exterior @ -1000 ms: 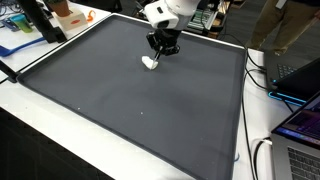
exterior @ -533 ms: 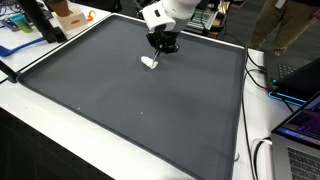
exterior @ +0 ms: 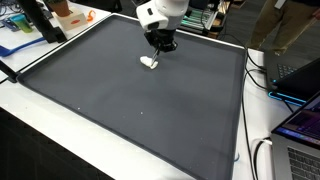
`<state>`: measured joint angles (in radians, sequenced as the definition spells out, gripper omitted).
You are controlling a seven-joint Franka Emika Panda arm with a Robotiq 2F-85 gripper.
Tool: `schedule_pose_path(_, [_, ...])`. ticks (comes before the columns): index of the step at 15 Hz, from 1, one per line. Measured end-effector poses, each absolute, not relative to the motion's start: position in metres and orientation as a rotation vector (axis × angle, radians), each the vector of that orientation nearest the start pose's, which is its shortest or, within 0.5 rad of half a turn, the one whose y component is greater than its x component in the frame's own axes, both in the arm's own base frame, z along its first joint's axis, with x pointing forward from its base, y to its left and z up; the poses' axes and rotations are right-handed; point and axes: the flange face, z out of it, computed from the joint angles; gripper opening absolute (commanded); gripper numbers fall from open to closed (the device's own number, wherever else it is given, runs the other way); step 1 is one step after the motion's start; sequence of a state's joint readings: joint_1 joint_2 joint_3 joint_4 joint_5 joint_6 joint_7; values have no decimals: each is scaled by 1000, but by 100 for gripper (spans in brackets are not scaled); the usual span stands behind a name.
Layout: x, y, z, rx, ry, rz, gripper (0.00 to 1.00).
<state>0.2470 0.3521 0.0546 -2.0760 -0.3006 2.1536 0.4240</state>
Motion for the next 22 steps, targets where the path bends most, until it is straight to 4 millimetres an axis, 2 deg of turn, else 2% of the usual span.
schedule_pose_path(6, [540, 130, 255, -3315, -89, 63, 1])
schedule_pose_path(9, [530, 115, 273, -3251, -164, 58, 1])
schedule_pose_path(11, [520, 106, 294, -3181, -247, 42, 1])
schedule_pose_path(15, [498, 98, 351, -3009, -397, -73, 1])
schedule_pose_path(19, [470, 102, 409, -2949, -443, -151, 1])
schedule_pose_path(22, [443, 109, 438, -2943, -466, -144, 4])
